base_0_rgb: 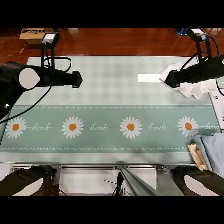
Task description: Fold the shirts.
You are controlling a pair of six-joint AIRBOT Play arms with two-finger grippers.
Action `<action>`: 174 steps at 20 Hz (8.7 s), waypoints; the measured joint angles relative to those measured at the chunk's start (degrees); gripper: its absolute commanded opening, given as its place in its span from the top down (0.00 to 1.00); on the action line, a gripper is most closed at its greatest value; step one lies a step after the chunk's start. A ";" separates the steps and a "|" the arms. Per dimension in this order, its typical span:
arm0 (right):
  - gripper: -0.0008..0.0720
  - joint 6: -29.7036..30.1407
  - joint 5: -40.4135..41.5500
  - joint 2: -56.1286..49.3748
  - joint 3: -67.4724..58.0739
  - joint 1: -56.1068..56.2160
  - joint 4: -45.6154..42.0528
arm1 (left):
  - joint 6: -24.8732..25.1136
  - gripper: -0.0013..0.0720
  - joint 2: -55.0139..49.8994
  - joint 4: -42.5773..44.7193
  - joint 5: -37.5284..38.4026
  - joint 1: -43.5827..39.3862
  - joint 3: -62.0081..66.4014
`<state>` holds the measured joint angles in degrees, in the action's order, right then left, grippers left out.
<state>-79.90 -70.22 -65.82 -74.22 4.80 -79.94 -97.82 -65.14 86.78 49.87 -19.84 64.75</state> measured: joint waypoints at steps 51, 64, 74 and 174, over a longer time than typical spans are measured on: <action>0.96 -19.26 35.04 -26.86 0.00 -21.31 -0.50 | -0.02 0.01 -0.59 -8.59 -4.37 0.13 0.79; 0.96 5.31 32.22 25.27 -0.07 -21.07 31.93 | 1.46 0.02 13.86 -8.83 3.67 0.13 19.10; 0.96 5.46 7.80 24.24 0.04 -14.91 36.39 | 2.08 0.25 19.89 -6.25 31.01 0.13 16.96; 0.96 10.16 15.21 19.47 -19.34 -23.17 44.85 | 26.43 0.96 12.68 -74.03 20.17 34.21 42.16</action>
<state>-69.73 -55.00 -46.35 -93.56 -18.37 -35.09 -71.40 -52.47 12.75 70.04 14.37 106.91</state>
